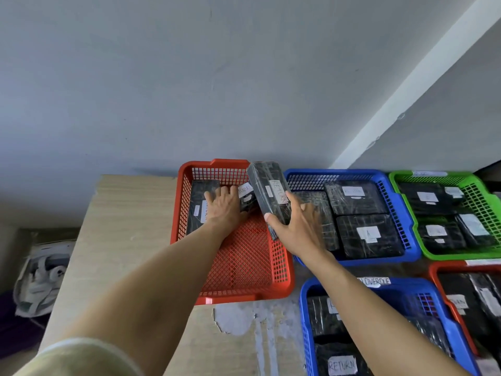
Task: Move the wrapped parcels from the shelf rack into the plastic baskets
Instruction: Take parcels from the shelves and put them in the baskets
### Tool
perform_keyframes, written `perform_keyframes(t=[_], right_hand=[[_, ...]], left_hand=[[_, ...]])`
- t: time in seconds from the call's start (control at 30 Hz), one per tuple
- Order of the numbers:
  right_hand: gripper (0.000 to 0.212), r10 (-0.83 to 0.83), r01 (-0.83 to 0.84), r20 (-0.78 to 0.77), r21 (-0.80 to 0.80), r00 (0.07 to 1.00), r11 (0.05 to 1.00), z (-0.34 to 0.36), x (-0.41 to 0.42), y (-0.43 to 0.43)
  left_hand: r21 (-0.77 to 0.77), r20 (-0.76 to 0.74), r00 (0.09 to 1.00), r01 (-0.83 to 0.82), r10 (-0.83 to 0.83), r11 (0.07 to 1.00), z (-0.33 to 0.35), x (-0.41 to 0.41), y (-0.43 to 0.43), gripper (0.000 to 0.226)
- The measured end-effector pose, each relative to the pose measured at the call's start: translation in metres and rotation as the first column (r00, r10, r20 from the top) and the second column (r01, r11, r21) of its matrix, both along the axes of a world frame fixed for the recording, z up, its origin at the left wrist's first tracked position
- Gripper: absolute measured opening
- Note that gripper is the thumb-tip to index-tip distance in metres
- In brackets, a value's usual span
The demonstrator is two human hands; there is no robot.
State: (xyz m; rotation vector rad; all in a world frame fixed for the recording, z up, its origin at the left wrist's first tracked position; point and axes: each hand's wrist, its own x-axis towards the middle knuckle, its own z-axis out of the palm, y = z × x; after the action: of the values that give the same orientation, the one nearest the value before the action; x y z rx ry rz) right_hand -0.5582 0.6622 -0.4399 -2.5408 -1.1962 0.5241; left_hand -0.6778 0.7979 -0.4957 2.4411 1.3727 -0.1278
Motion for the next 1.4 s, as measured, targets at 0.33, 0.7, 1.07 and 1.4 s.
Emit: perform_keyframes(t=[0.33, 0.7, 1.07, 1.4], right_hand=[[0.074, 0.105, -0.105, -0.008, 0.02, 0.994, 0.994, -0.006, -0.011, 0.011], [0.074, 0.162, -0.162, 0.014, 0.006, 0.987, 0.987, -0.008, -0.017, 0.0], [0.069, 0.181, -0.18, 0.008, -0.08, 0.983, 0.98, -0.019, -0.041, 0.005], [0.076, -0.002, -0.004, -0.037, -0.181, 0.999, 0.983, -0.045, -0.077, 0.034]], left_hand=[[-0.03, 0.287, 0.956, -0.061, 0.067, 0.998, 0.014, -0.047, -0.05, 0.064], [-0.24, 0.291, 0.955, 0.132, -0.058, 0.962, 0.027, -0.106, -0.067, 0.054], [-0.315, 0.065, 0.981, 0.192, -0.181, 0.929, 0.026, -0.133, -0.07, 0.07], [-0.263, 0.009, 0.982, 0.183, -0.187, 0.947, 0.02, -0.128, -0.066, 0.049]])
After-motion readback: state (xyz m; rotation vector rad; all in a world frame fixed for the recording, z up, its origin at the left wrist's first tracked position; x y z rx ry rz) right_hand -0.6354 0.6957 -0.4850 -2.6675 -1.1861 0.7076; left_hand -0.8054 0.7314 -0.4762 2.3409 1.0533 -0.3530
